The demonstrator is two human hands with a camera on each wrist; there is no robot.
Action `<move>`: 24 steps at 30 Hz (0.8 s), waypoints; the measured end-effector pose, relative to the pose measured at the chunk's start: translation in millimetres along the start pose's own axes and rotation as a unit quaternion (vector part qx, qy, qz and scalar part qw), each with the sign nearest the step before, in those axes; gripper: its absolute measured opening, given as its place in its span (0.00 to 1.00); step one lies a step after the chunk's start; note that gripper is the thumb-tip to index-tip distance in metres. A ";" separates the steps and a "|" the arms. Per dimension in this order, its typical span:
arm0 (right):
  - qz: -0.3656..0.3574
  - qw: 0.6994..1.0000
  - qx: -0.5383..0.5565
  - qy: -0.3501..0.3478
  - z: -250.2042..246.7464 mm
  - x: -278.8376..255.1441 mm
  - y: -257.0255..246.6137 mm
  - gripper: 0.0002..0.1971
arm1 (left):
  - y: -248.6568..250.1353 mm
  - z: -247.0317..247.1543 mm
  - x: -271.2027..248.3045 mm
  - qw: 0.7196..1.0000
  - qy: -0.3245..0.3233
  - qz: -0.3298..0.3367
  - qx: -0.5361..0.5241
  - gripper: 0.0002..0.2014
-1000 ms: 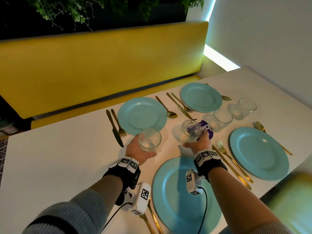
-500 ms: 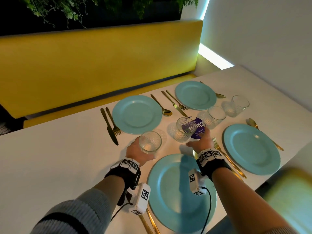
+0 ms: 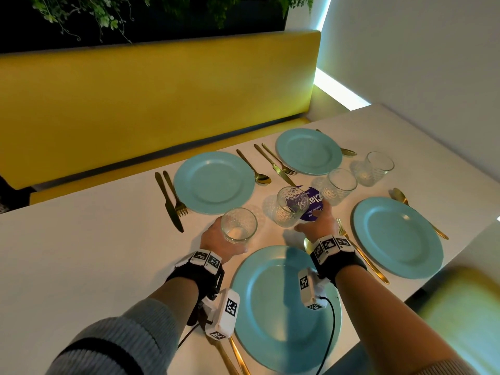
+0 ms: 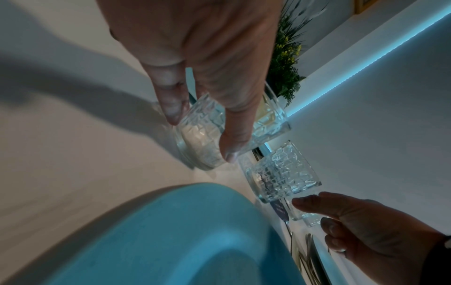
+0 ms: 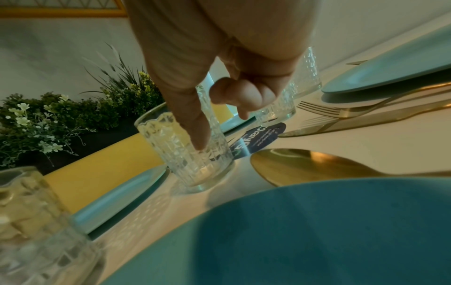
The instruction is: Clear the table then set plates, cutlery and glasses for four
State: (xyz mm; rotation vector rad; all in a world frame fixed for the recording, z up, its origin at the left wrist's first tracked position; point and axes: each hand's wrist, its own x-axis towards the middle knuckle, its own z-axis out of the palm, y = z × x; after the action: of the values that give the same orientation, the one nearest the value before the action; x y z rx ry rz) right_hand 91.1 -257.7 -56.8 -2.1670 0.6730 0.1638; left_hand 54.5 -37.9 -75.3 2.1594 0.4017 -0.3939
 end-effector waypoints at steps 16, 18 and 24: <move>0.012 1.000 -0.013 -0.009 3.4 -1.4 -4.9 0.48 | 2.1 -3.2 5.3 1.000 -0.024 -0.013 0.015 0.49; 0.016 1.000 -0.013 -0.010 3.4 -2.6 -5.9 0.48 | 3.7 -5.5 3.9 0.999 -0.029 -0.018 0.022 0.50; -0.001 1.000 -0.012 0.001 1.3 -6.0 -9.2 0.48 | 6.5 -9.9 3.9 0.998 -0.039 -0.029 0.038 0.52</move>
State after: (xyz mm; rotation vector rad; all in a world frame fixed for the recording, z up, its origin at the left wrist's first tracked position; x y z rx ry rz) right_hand 90.9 -249.6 -49.2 -2.1915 0.6734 0.1710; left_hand 62.2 -32.9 -66.7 2.2026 0.4113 -0.5328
